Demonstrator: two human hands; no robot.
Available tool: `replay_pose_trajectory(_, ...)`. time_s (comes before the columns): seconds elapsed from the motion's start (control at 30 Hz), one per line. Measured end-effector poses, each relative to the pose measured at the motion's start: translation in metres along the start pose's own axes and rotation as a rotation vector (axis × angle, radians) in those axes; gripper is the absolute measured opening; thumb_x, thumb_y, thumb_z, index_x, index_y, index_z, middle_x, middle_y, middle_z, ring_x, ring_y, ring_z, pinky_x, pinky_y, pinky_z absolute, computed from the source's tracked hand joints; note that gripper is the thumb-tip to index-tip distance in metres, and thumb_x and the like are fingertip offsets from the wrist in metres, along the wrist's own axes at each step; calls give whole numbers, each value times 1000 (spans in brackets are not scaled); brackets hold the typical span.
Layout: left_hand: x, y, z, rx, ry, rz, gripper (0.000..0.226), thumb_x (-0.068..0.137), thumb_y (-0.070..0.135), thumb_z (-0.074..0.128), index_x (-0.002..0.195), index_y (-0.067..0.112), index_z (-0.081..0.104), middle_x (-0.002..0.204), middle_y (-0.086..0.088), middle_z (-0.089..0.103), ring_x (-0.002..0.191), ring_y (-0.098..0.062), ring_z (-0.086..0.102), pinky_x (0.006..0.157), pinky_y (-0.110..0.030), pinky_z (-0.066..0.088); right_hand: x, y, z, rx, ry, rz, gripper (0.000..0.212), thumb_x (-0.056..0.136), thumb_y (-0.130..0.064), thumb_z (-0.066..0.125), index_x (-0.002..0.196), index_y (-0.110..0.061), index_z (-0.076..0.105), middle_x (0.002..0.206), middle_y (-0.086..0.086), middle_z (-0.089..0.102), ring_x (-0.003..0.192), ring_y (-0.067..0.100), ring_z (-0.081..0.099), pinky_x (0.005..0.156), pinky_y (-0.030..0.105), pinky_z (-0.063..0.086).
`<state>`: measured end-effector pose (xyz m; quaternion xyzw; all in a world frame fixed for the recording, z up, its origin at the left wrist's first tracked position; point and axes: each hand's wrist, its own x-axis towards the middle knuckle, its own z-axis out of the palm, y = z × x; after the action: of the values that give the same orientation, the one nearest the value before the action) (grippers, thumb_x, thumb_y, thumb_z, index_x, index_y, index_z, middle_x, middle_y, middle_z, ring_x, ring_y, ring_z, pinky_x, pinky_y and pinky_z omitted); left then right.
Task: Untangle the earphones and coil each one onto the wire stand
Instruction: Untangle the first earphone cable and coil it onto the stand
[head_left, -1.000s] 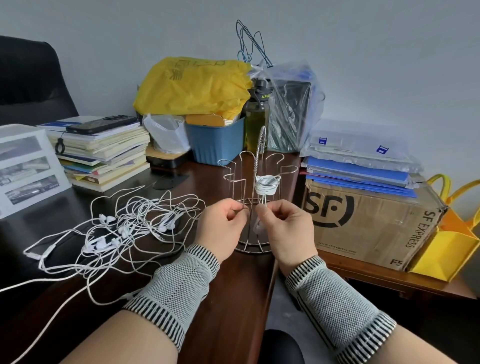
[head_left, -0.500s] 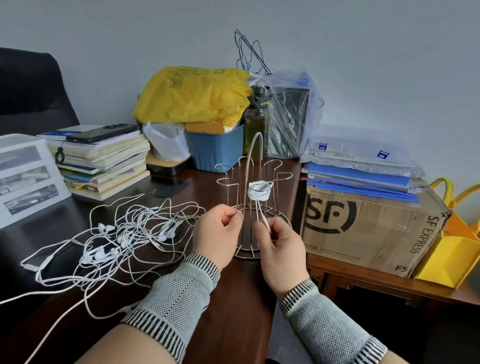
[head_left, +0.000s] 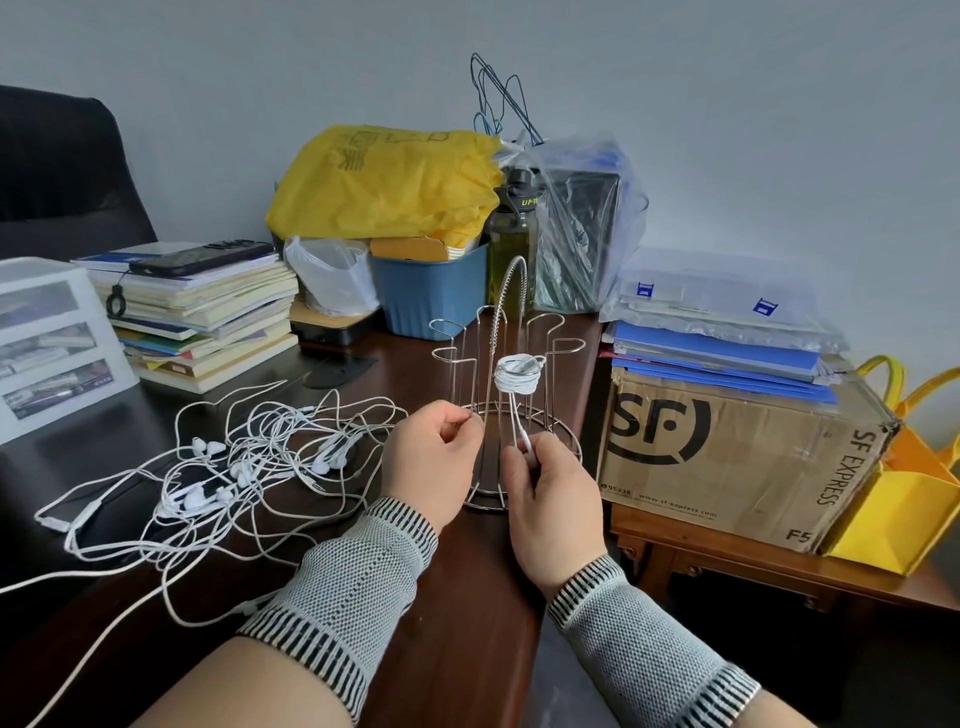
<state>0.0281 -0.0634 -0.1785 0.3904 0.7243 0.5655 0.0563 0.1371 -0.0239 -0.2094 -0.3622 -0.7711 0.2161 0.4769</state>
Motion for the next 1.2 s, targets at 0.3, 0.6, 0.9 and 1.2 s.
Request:
replay_pose_trajectory(0.3, 0, 1, 0, -5, -5, -16, 13, 88, 22, 65, 76, 19, 70, 62, 7, 64, 55, -9, 53, 59, -25, 46, 2, 0, -3, 12, -41, 20, 23, 93, -23, 57, 73, -11, 57, 73, -5, 52, 72, 11, 48, 64, 23, 32)
replay_pose_trajectory(0.6, -1, 4, -2, 9, -7, -32, 13, 88, 21, 63, 77, 19, 70, 61, 9, 65, 57, -3, 57, 58, -22, 44, 12, 5, -35, 11, -129, 172, 43, 81, -16, 62, 123, -20, 52, 120, -2, 56, 114, 17, 51, 100, 33, 42)
replay_pose_trajectory(0.9, 6, -3, -3, 69, 97, -114, 9, 88, 25, 61, 83, 19, 64, 75, 4, 69, 73, -16, 65, 62, -26, 46, 26, 5, -47, -270, -539, 31, 62, 79, -31, 65, 136, -22, 46, 124, -6, 59, 113, 20, 52, 94, 24, 40)
replay_pose_trajectory(1.2, 0, 8, -8, 70, 108, -89, 17, 93, 24, 53, 81, 18, 64, 66, 10, 60, 71, -14, 60, 61, -23, 44, 26, -3, -30, -511, -474, 7, 62, 84, -55, 59, 135, -24, 45, 126, -3, 56, 120, 20, 47, 102, 37, 42)
